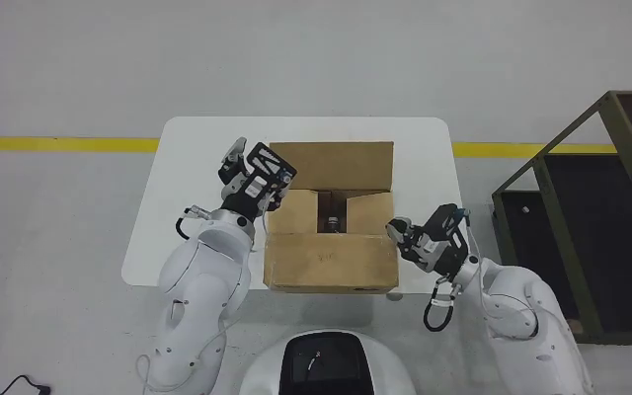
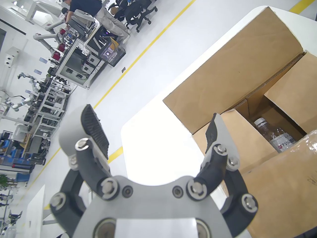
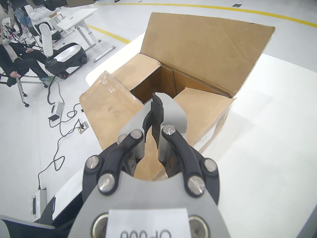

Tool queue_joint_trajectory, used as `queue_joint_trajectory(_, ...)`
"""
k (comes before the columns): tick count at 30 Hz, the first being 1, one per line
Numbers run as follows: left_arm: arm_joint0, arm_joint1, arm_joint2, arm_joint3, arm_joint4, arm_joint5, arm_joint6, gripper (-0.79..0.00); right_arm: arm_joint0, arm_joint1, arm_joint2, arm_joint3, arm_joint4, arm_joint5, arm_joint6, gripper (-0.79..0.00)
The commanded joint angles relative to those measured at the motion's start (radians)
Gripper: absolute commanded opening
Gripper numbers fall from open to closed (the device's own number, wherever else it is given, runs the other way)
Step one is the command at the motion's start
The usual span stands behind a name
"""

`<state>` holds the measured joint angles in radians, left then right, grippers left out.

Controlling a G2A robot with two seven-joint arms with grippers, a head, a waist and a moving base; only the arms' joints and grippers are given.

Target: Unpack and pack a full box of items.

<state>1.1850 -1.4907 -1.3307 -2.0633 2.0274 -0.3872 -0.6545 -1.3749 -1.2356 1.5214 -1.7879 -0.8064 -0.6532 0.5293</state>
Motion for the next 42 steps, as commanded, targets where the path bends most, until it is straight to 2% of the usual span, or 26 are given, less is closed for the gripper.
queue_joint_trajectory(1, 0.002, 0.002, -0.008, -0.001, -0.004, 0.006, 0.009, 0.0, 0.015, 0.003, 0.004, 0.016, 0.07, 0.014, 0.036, -0.785)
queue_joint_trajectory(9, 0.005, 0.006, -0.024, 0.002, -0.014, 0.016, 0.029, 0.0, 0.107, 0.024, 0.01, 0.065, 0.241, 0.047, 0.26, -0.785)
queue_joint_trajectory(16, 0.005, 0.006, -0.024, 0.002, -0.014, 0.016, 0.029, 0.0, 0.155, 0.033, -0.035, 0.114, 0.276, 0.071, 0.338, -0.785)
queue_joint_trajectory(27, 0.005, 0.006, -0.024, 0.002, -0.014, 0.016, 0.029, 0.0, 0.164, 0.036, -0.046, 0.12, 0.274, 0.08, 0.343, -0.785)
queue_joint_trajectory(42, 0.005, 0.006, -0.024, 0.002, -0.014, 0.016, 0.029, 0.0, 0.167, 0.048, -0.083, 0.124, 0.234, 0.127, 0.275, -0.785)
